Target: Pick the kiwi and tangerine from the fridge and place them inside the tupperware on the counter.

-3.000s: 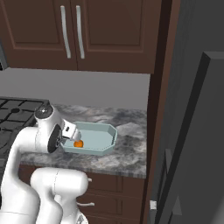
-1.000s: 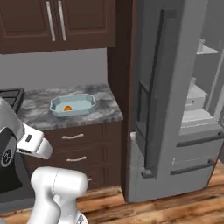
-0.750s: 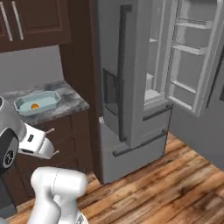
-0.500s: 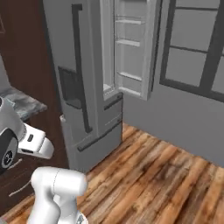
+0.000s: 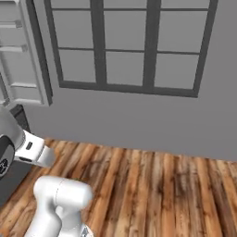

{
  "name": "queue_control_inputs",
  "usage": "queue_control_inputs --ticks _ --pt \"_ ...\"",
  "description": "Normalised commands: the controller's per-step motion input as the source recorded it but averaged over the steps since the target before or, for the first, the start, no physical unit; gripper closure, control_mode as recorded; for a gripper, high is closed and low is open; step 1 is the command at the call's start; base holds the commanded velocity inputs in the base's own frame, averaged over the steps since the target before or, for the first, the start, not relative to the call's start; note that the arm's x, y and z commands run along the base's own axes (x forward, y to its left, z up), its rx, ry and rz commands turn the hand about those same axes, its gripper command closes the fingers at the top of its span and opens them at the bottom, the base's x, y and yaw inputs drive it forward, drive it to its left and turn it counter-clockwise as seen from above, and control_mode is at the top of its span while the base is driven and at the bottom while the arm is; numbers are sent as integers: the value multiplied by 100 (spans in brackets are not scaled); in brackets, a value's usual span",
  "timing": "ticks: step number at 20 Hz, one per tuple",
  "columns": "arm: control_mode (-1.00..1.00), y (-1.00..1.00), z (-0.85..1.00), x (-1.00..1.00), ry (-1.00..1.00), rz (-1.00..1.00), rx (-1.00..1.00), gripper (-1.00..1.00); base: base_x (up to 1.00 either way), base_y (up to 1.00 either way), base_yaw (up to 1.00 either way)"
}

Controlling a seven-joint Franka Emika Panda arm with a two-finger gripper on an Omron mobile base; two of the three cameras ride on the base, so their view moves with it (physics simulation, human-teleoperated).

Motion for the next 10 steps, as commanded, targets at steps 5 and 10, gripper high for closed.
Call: queue_control_inputs --ticks 5,10 --pt "100 0 0 0 0 0 0 -100 87 -47 30" --pt "100 0 0 0 0 0 0 -100 97 -31 93"
